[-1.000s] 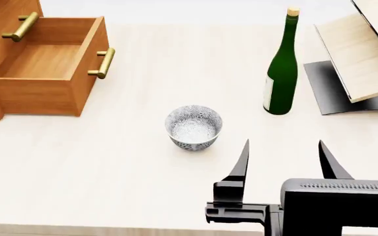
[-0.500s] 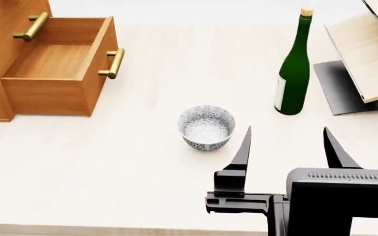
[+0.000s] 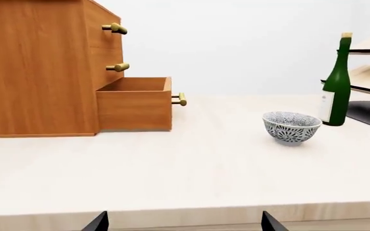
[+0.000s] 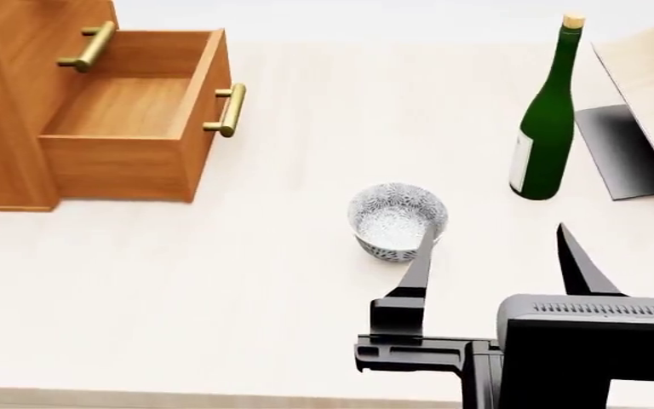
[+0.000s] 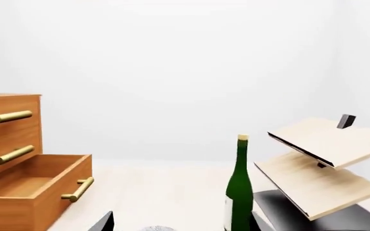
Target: Put the bowl in the bottom drawer of the cabinet and close it.
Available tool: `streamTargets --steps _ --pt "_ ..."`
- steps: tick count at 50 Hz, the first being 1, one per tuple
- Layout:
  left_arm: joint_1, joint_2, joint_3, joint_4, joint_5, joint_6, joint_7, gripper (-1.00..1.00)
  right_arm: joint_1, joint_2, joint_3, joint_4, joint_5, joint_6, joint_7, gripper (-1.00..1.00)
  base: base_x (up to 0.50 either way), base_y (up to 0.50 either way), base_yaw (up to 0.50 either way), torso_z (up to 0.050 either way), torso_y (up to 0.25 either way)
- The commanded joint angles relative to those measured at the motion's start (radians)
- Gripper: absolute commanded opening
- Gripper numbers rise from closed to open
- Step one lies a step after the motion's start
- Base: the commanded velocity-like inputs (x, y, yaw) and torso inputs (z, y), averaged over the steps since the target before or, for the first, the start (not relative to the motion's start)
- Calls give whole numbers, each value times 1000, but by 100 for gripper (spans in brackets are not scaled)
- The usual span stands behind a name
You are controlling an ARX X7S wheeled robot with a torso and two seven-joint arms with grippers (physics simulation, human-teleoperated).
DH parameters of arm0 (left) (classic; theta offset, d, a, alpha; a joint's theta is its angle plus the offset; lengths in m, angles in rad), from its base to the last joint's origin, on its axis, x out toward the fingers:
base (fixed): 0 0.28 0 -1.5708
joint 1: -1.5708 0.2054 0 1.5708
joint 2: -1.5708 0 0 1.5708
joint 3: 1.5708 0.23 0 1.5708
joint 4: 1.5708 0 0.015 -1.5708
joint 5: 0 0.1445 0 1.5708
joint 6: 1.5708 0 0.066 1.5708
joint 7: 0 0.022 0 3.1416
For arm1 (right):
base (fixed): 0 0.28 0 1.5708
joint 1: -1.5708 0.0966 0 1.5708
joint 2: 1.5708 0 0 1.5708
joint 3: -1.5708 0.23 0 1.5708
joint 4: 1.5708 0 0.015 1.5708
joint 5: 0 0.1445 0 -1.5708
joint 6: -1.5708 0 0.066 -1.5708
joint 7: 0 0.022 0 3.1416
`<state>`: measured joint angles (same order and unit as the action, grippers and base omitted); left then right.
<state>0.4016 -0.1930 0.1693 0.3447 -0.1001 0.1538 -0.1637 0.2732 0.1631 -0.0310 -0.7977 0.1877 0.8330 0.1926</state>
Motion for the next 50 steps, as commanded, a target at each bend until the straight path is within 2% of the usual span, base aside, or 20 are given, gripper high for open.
streamTargets --steps 1,25,50 --pt "-1 -8 7 -1 -5 3 -6 100 -1 5 -2 4 10 -9 5 100 0 148 0 0 0" --pt "-3 -21 19 0 -6 10 -25 100 -12 20 -18 17 23 -37 12 100 0 135 0 0 0" --pt "-8 -42 38 -4 -17 16 -47 100 -17 26 -24 39 37 -54 27 100 0 301 0 0 0"
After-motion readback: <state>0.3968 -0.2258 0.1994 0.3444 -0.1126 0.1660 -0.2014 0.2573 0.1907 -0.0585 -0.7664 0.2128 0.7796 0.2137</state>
